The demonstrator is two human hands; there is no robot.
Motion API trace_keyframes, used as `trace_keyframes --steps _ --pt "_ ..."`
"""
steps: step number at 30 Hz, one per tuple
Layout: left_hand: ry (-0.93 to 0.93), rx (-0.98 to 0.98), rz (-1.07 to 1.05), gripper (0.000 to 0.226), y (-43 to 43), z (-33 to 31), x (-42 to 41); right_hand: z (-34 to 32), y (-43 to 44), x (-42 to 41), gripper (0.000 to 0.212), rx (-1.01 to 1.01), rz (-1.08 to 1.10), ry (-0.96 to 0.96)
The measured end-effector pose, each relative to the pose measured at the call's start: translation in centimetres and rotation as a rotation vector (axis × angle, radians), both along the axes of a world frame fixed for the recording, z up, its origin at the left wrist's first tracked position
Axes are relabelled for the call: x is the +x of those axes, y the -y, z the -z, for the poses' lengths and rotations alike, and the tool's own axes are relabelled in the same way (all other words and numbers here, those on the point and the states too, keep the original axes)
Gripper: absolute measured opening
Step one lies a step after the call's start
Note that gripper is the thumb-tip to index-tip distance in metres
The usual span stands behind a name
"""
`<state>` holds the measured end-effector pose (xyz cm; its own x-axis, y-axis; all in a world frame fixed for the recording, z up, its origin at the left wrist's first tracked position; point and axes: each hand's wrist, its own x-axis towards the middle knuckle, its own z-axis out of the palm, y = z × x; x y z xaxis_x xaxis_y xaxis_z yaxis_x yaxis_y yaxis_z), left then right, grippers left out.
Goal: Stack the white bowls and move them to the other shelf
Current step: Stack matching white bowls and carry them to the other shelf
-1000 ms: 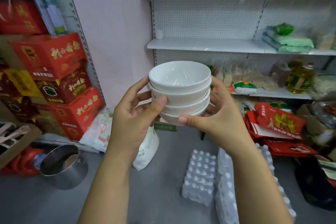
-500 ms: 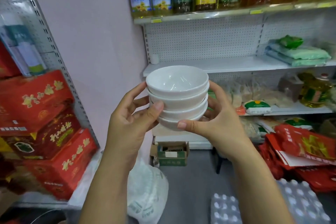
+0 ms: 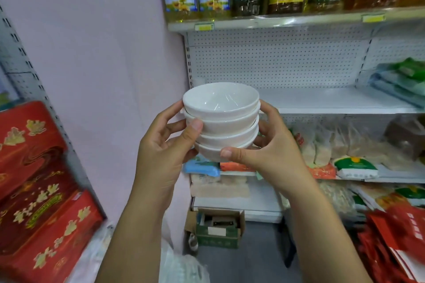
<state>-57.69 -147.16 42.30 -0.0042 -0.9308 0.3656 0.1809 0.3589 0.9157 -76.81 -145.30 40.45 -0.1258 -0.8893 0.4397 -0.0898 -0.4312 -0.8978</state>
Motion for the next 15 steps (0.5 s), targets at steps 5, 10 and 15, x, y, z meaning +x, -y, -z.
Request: trace_keyframes --steps 5,10,15 --pt "-0.021 -0.003 -0.005 0.061 8.1 -0.6 -3.4 -1.4 8.8 -4.1 0.110 0.002 -0.036 -0.028" --pt "0.010 -0.005 -0.029 0.063 15.5 -0.6 -5.2 -1.1 16.3 -6.1 0.109 0.019 -0.058 -0.007" --pt "0.013 0.025 -0.001 0.056 24.0 0.5 -7.4 0.1 24.2 -8.3 0.111 0.044 -0.025 -0.002"
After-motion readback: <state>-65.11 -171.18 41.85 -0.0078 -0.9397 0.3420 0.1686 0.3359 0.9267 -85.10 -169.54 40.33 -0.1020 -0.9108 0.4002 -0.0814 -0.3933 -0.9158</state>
